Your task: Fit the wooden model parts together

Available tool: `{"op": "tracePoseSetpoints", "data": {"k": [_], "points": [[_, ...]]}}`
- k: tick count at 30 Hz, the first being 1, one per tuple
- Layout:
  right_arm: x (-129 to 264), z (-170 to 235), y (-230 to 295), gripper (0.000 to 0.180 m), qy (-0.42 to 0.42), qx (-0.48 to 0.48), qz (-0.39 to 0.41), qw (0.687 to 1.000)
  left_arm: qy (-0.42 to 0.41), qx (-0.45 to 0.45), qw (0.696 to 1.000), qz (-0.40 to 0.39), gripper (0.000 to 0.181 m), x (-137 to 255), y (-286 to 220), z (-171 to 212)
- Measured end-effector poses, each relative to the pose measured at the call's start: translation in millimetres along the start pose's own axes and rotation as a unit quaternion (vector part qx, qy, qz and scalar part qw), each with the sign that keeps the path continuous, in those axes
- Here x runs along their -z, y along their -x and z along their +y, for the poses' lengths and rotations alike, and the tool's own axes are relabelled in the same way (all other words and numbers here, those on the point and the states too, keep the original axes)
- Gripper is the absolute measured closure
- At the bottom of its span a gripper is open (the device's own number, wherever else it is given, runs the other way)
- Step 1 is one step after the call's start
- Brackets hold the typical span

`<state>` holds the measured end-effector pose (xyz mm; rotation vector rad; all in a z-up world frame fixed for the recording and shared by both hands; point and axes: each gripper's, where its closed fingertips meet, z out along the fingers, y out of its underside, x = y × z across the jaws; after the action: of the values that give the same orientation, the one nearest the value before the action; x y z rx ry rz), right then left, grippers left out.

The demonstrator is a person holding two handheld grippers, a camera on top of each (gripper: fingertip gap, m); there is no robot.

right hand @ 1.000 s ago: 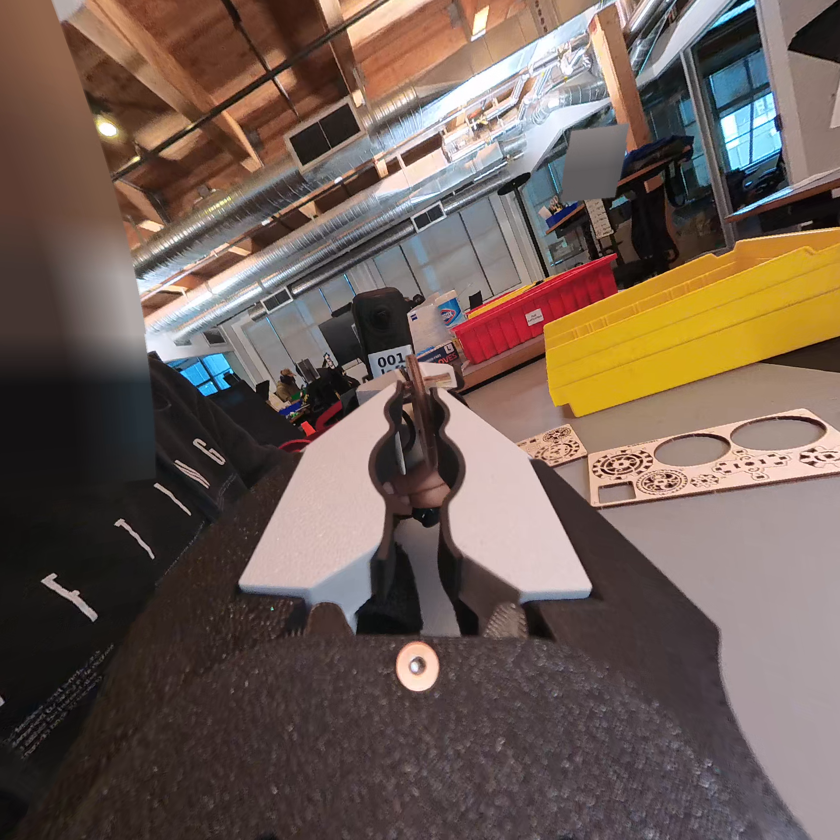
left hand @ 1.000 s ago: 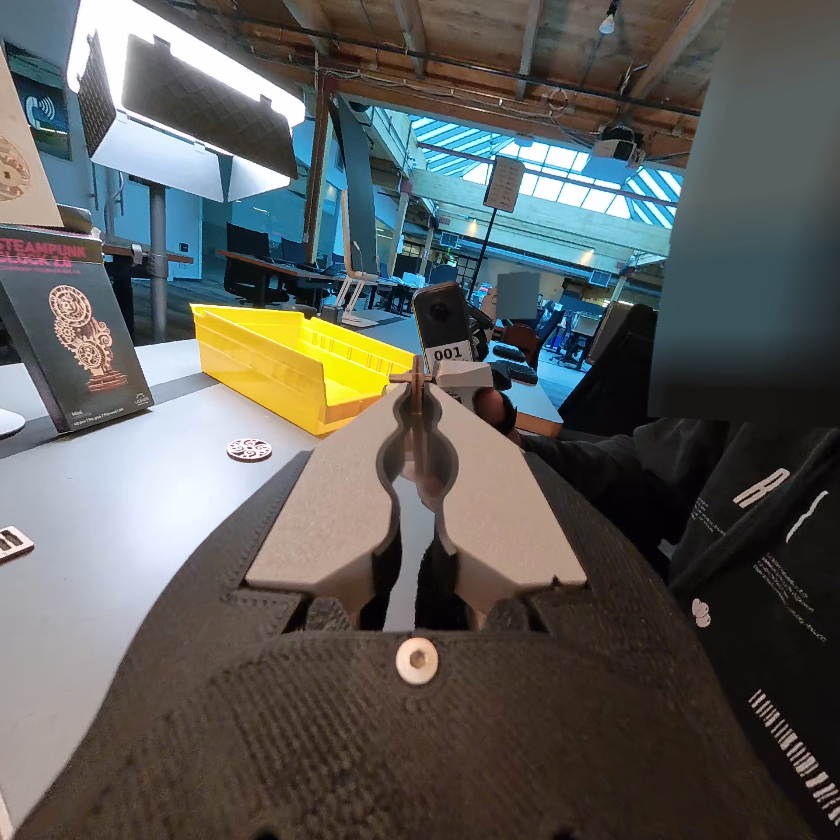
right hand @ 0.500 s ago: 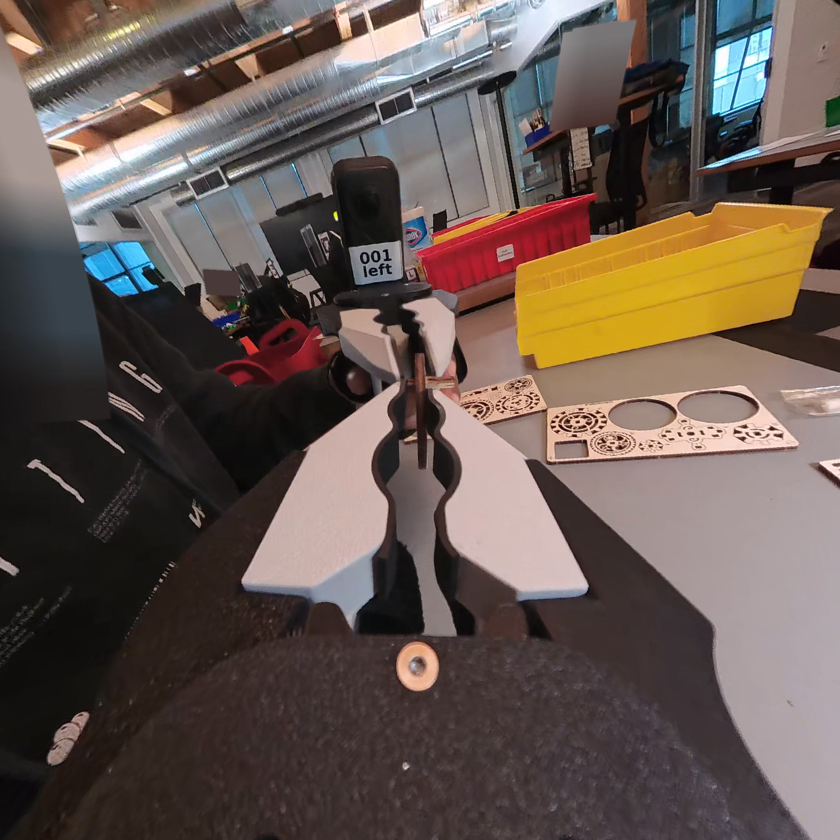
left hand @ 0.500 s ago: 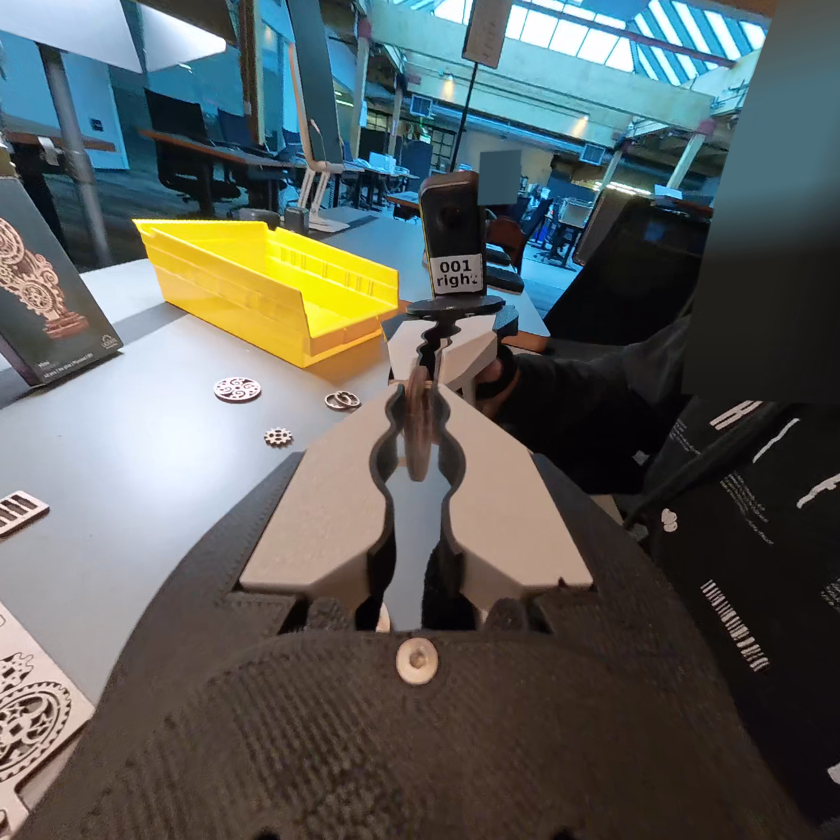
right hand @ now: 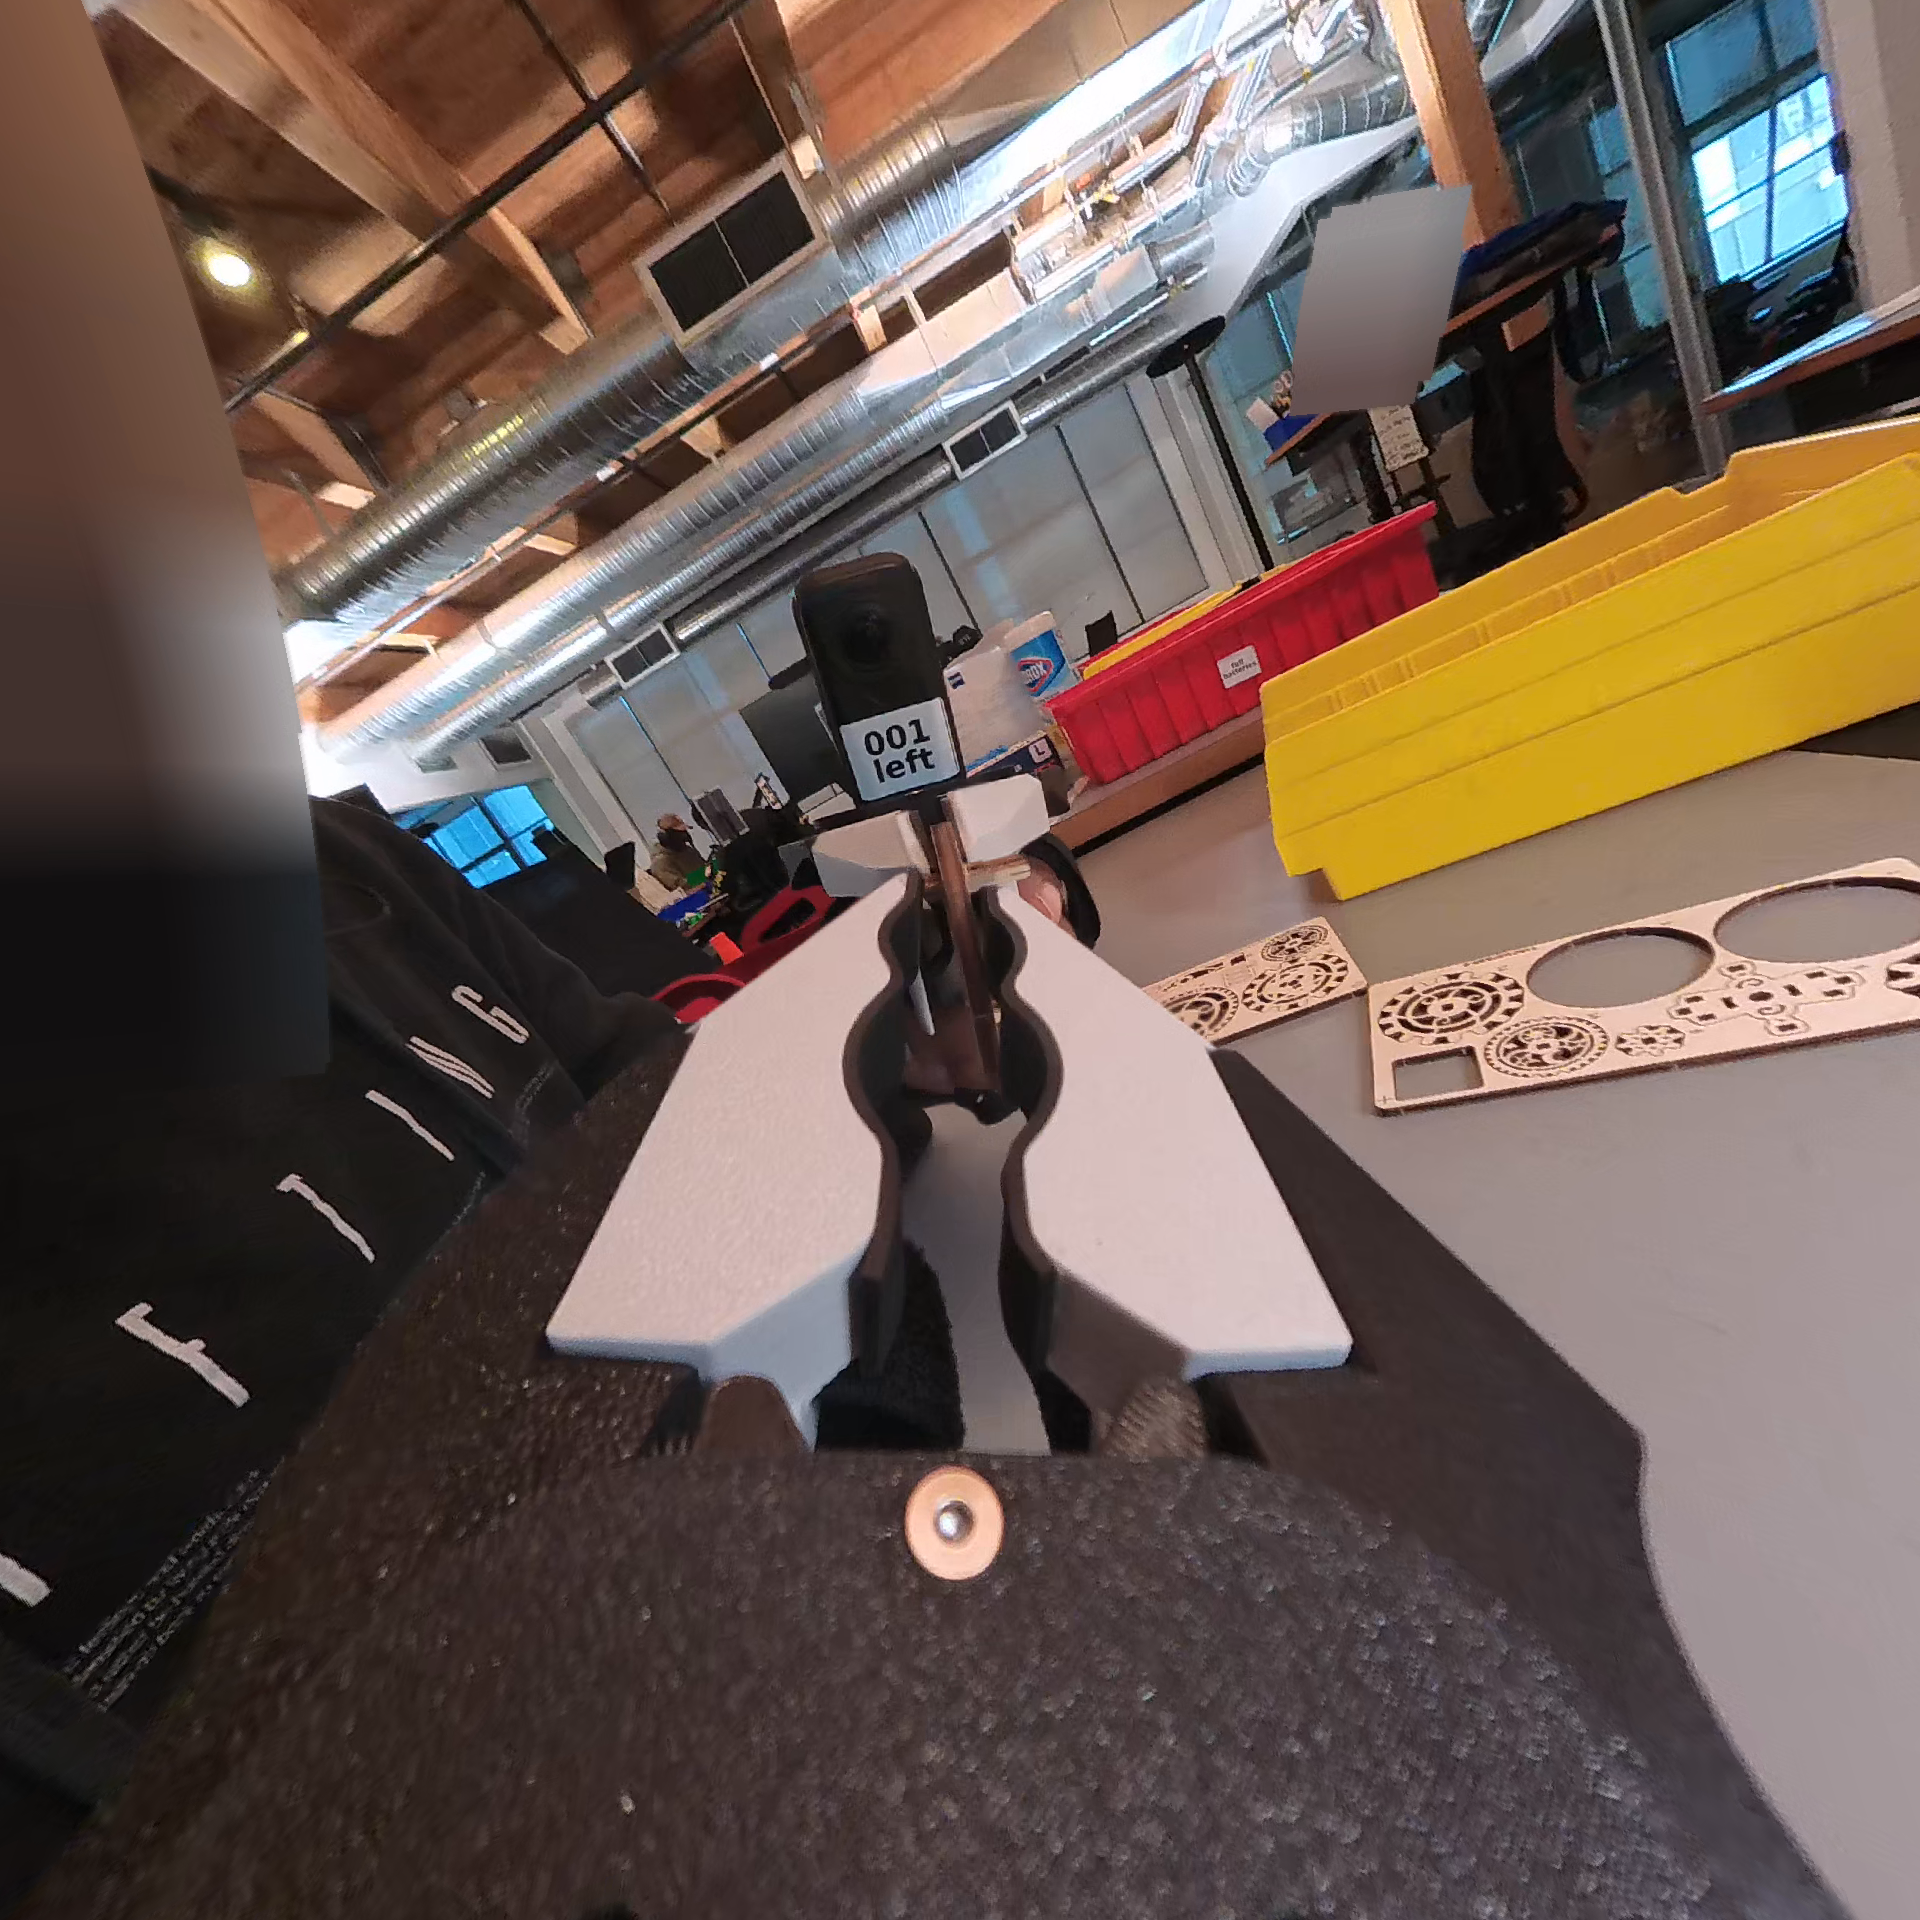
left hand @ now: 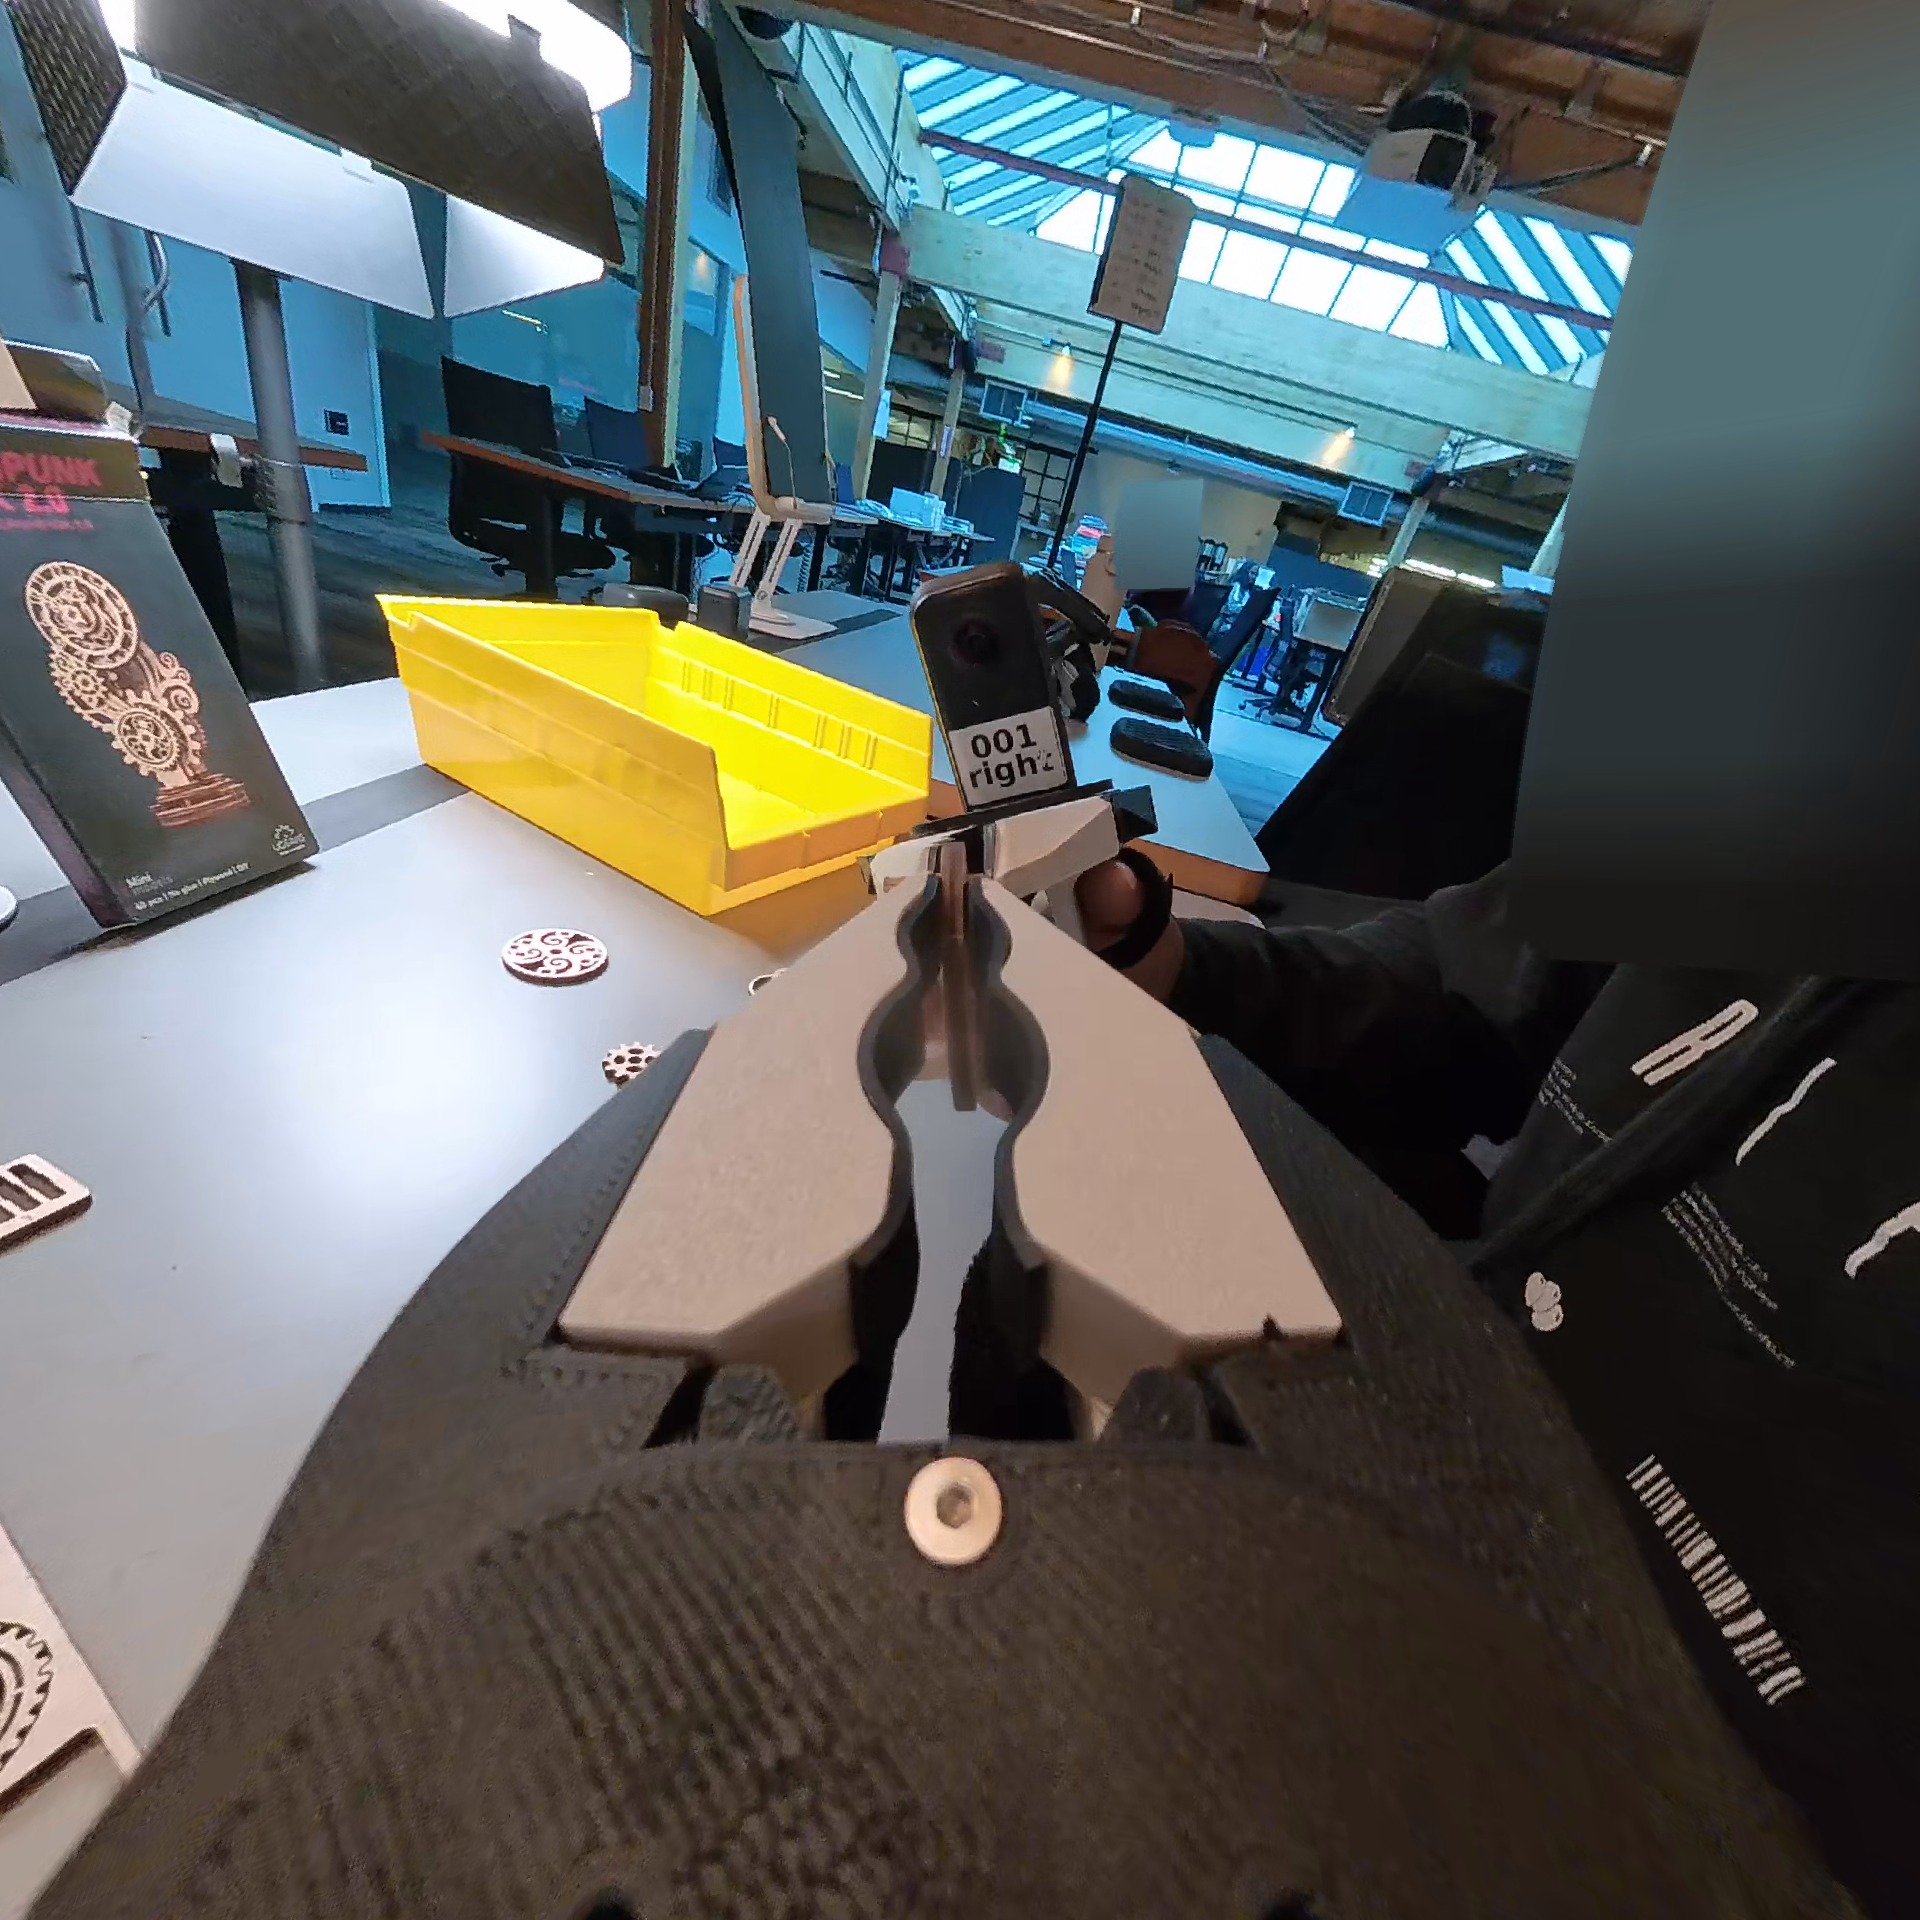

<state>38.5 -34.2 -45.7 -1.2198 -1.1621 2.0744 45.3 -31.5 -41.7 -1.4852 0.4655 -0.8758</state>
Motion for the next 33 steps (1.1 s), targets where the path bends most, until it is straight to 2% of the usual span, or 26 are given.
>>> {"op": "tracePoseSetpoints", "data": {"k": [10,25,33], "points": [[-2,-5,3,0.174,-0.003,0.065,0.045,0.997,-0.017,-0.009,1.000,-0.011,0.178,1,-3,-5],[1,8,1,0.178,0.033,0.052,0.016,0.998,-0.002,-0.060,0.998,0.009,0.179,5,-6,7],[-5,4,4,0.176,0.045,0.094,0.029,0.994,-0.029,-0.051,0.997,0.043,0.180,6,-8,0]]}}
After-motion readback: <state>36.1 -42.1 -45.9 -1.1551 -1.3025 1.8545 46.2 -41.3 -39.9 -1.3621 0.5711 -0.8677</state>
